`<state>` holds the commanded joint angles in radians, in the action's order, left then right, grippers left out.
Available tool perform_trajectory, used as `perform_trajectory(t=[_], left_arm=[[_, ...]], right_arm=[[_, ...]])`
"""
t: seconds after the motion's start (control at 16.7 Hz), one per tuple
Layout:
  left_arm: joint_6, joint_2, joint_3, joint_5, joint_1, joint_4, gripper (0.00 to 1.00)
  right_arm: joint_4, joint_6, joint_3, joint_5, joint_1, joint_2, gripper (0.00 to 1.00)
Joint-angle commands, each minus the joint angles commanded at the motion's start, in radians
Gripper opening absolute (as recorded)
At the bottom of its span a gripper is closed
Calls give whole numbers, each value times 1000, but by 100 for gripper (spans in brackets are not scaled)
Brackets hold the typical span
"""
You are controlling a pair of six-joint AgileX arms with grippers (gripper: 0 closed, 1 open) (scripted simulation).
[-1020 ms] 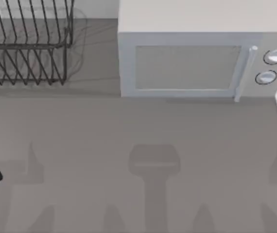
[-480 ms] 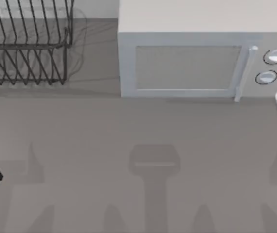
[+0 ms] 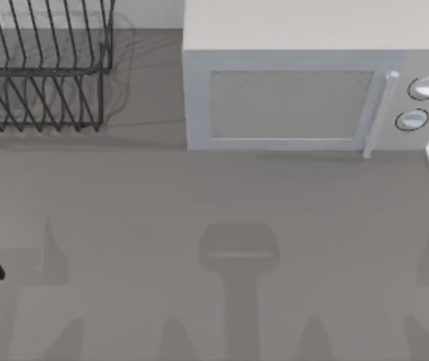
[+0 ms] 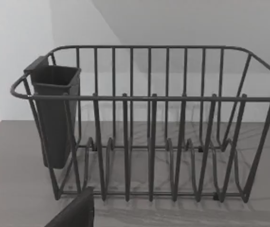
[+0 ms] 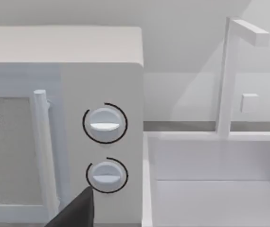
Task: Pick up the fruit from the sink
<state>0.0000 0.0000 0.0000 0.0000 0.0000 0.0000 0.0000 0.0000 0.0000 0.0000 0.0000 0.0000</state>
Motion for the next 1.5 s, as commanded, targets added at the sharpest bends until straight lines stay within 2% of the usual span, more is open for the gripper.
perform_trajectory(t=[0.48, 0.72, 1.02, 1.5], left_arm=[[0, 0, 0, 0, 0, 0, 100], [0, 0, 0, 0, 0, 0, 100], [0, 0, 0, 0, 0, 0, 100], [0, 0, 0, 0, 0, 0, 100]], right_arm=[[-7, -1, 10, 0, -2, 10, 100], [-98, -22, 151, 0, -23, 156, 100], [-319, -70, 501, 1, -76, 566, 100], [-761, -167, 1218, 2, -180, 1464, 100]])
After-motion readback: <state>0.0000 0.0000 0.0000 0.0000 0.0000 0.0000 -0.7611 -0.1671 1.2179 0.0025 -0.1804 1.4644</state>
